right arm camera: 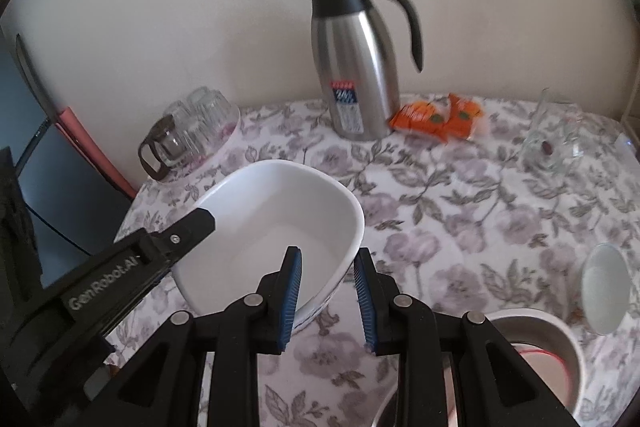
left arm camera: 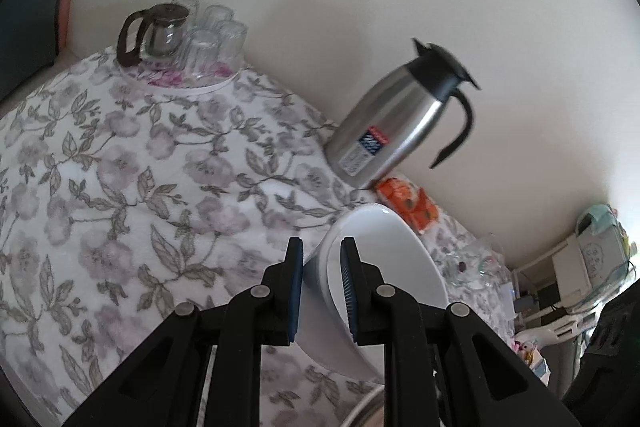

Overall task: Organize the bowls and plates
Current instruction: 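Close the left tool on the MAX bowl rim and lift it, then carry the MAX bowl over the basin and lower it into the strawberry bowl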

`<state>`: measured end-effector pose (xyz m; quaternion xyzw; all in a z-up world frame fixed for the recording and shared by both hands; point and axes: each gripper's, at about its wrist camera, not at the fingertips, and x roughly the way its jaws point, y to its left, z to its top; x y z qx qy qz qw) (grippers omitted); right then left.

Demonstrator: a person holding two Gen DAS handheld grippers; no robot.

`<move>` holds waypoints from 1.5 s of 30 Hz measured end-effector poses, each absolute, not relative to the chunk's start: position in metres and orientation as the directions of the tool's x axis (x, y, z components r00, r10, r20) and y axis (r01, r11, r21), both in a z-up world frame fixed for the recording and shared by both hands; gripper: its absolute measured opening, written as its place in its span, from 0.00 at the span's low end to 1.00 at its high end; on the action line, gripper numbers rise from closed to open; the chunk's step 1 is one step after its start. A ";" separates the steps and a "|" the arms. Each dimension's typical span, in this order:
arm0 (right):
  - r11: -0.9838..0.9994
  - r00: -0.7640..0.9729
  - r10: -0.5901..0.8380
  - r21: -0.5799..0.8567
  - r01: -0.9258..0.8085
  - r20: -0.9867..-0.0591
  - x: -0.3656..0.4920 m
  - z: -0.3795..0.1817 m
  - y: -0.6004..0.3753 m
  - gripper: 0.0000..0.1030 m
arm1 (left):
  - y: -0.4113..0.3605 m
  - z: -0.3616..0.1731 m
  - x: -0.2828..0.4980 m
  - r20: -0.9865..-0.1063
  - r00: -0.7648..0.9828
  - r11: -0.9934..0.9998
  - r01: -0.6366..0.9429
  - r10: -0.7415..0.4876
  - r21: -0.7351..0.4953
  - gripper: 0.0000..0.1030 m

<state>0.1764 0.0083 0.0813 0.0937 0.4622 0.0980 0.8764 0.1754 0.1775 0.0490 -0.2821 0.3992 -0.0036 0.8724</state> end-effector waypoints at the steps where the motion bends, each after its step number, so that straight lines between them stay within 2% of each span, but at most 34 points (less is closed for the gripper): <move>1: 0.962 0.559 0.262 0.261 -0.083 -0.787 0.173 0.086 0.004 0.28 | 0.173 0.053 0.173 -0.691 0.682 0.842 -0.209 -0.239 -0.497 0.19; 13: 0.953 0.625 0.272 0.297 -0.067 -0.732 0.136 0.121 -0.048 0.28 | 0.124 0.080 0.153 -0.672 0.686 0.869 -0.118 -0.278 -0.480 0.19; 45: 0.954 0.704 0.224 0.299 -0.018 -0.673 0.048 0.122 -0.148 0.28 | 0.010 0.086 0.101 -0.711 0.636 0.937 0.058 -0.300 -0.344 0.19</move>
